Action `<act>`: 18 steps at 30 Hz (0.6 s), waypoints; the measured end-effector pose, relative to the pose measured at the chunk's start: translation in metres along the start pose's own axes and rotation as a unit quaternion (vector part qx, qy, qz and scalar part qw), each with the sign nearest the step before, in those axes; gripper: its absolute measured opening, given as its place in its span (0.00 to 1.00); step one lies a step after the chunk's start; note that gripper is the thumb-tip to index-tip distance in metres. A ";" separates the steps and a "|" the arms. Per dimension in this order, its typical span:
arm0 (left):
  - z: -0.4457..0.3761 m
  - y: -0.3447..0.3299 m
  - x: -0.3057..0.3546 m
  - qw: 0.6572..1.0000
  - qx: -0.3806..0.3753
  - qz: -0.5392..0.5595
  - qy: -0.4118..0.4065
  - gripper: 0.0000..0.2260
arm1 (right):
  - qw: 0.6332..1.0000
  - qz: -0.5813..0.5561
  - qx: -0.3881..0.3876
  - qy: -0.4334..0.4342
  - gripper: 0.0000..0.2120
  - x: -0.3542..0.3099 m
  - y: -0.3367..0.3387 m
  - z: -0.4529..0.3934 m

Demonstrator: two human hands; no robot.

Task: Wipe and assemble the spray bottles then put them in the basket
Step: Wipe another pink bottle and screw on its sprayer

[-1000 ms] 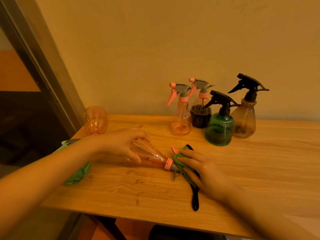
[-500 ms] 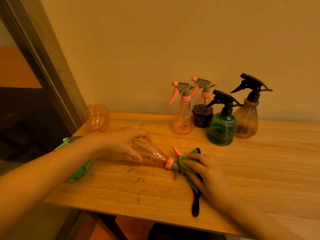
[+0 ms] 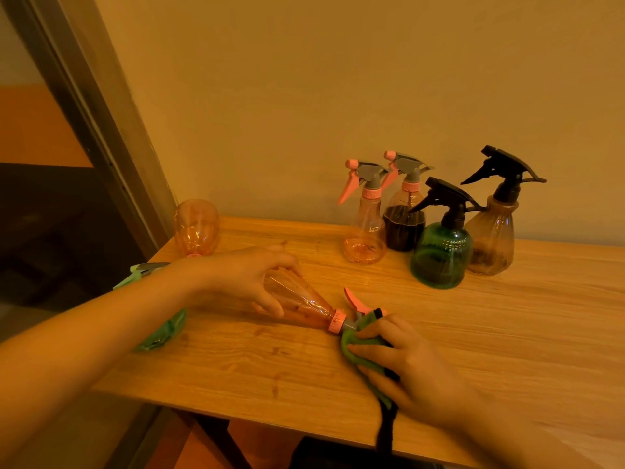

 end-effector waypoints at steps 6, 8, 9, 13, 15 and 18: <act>-0.001 0.000 0.000 1.000 -0.005 -0.005 0.002 0.28 | 0.993 -0.002 0.100 -0.069 0.17 0.014 0.007 -0.021; -0.001 0.000 0.000 1.000 -0.004 -0.011 -0.001 0.29 | 0.994 0.016 0.087 -0.067 0.18 0.012 0.001 -0.033; -0.001 0.000 0.000 1.000 -0.002 -0.014 -0.002 0.29 | 0.995 0.025 0.071 -0.061 0.18 0.010 -0.005 -0.038; 0.000 -0.001 -0.003 1.000 0.001 -0.012 -0.004 0.29 | 0.997 0.018 0.053 -0.054 0.18 0.012 -0.012 -0.037; 0.000 -0.002 -0.002 1.000 0.003 -0.009 -0.003 0.29 | 0.996 0.018 0.062 -0.057 0.17 0.017 -0.007 -0.030; 0.001 -0.001 0.001 1.000 0.007 -0.010 -0.003 0.29 | 0.994 0.029 0.074 -0.074 0.16 0.026 0.000 -0.020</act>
Point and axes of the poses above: each hand's wrist, its own z-axis away from the middle knuckle, its own y-axis out of the back of the hand, x = y × z, the point moved 6 cm from there along -z, towards the middle knuckle, and after that the axes turned 1 degree about y, right-handed, at the moved point
